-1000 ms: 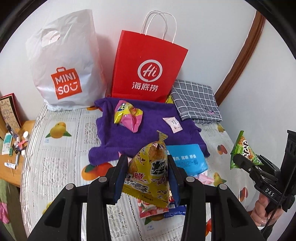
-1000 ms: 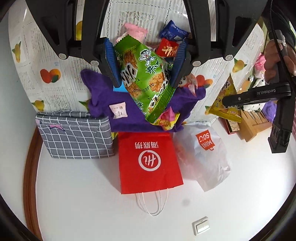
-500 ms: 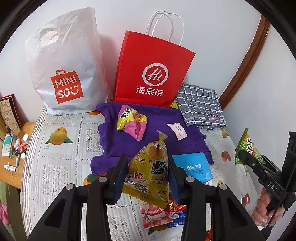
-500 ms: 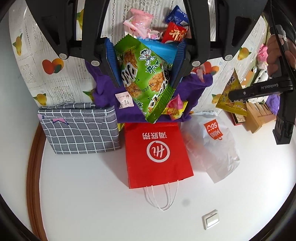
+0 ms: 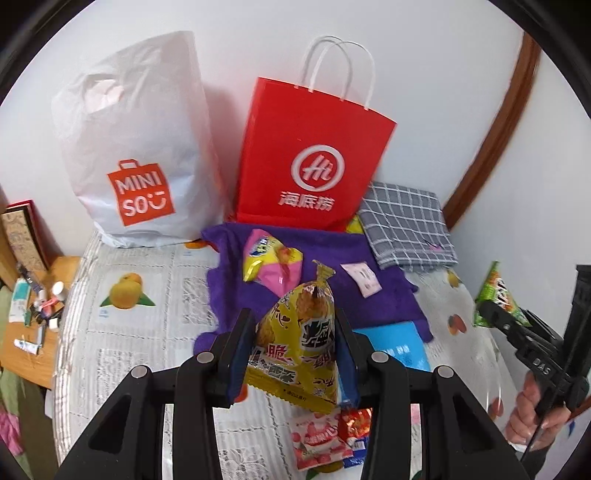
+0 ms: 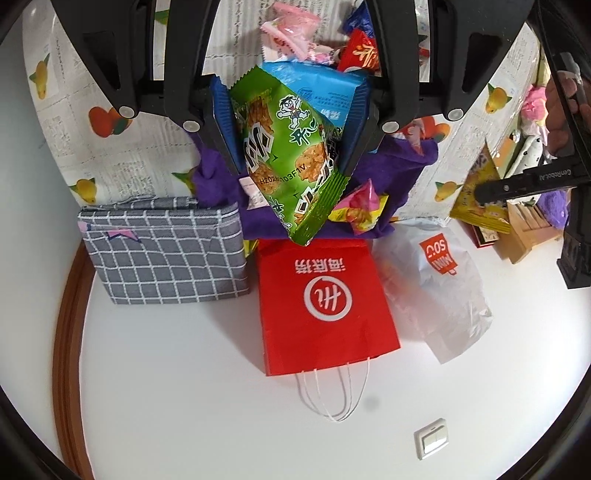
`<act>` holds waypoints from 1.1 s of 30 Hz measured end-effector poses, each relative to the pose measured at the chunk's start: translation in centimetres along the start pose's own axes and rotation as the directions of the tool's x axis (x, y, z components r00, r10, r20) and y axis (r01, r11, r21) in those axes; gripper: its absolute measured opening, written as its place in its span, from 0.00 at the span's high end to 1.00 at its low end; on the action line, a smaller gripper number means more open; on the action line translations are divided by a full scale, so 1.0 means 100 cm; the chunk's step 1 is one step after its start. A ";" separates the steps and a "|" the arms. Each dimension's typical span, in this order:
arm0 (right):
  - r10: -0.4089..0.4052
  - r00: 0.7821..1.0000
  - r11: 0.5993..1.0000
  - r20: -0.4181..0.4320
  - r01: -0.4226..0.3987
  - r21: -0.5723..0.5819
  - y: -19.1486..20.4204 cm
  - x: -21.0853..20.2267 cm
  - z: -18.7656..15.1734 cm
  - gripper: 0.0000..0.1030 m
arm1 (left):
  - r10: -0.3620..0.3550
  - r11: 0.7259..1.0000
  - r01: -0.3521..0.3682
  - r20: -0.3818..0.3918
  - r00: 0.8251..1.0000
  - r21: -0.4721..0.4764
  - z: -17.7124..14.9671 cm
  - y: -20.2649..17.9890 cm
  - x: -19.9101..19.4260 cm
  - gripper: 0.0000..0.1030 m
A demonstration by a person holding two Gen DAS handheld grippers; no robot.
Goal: Organize snacks
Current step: 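Lift both held bags and carry them over the purple towel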
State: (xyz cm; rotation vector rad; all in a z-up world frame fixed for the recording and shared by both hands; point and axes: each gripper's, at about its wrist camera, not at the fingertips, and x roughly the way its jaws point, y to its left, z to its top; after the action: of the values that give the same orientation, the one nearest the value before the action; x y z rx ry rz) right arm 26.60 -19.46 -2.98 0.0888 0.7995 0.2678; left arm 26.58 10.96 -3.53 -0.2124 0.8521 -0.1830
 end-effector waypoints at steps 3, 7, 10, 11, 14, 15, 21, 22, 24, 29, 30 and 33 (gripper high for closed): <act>0.006 1.000 1.000 0.011 -0.006 0.011 -0.002 0.000 0.005 0.50 | -0.017 1.000 0.017 0.000 1.000 -0.011 0.001 0.001 0.000 0.62; 0.002 1.000 1.000 0.008 -0.002 0.009 0.000 0.009 0.008 0.50 | -0.014 1.000 0.014 -0.001 1.000 -0.006 0.004 0.000 0.005 0.62; 0.001 1.000 1.000 0.003 -0.001 0.011 0.000 0.015 0.009 0.51 | -0.011 1.000 0.011 0.004 1.000 -0.003 0.006 -0.001 0.007 0.62; 0.000 1.000 1.000 0.002 -0.001 0.014 -0.001 0.017 0.009 0.51 | -0.012 1.000 0.012 0.004 1.000 -0.004 0.006 -0.001 0.008 0.62; -0.003 1.000 1.000 0.003 0.003 0.016 -0.002 0.020 0.009 0.51 | -0.010 1.000 0.010 0.007 1.000 0.000 0.008 -0.003 0.010 0.62; -0.004 1.000 1.000 0.002 0.004 0.017 -0.003 0.020 0.010 0.51 | -0.015 1.000 0.015 0.000 1.000 0.000 0.009 -0.003 0.013 0.62; -0.010 1.000 1.000 0.010 0.010 -0.002 -0.002 0.023 0.018 0.51 | -0.015 1.000 0.015 0.015 1.000 0.009 0.018 -0.008 0.015 0.62; -0.007 1.000 1.000 0.009 0.007 0.003 -0.004 0.024 0.018 0.51 | -0.024 1.000 0.024 0.010 1.000 0.006 0.019 -0.009 0.017 0.62; -0.001 1.000 1.000 0.009 0.001 0.006 -0.005 0.027 0.020 0.52 | -0.022 1.000 0.022 0.001 1.000 0.013 0.021 -0.011 0.021 0.62; 0.005 1.000 1.000 -0.005 -0.004 0.010 -0.007 0.041 0.021 0.52 | -0.016 1.000 0.016 0.001 1.000 0.022 0.024 -0.014 0.028 0.62; 0.005 1.000 1.000 -0.007 -0.005 0.009 -0.007 0.043 0.021 0.52 | -0.010 1.000 0.010 0.001 1.000 0.022 0.025 -0.014 0.031 0.62; 0.006 1.000 1.000 -0.015 -0.006 0.008 -0.008 0.052 0.022 0.52 | -0.005 1.000 0.005 -0.007 1.000 0.021 0.028 -0.012 0.040 0.62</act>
State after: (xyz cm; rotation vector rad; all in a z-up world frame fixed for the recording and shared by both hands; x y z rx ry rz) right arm 31.80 -18.75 -5.22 0.0964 0.8155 0.2717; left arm 31.19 9.12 -4.27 -0.1944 0.8563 -0.1974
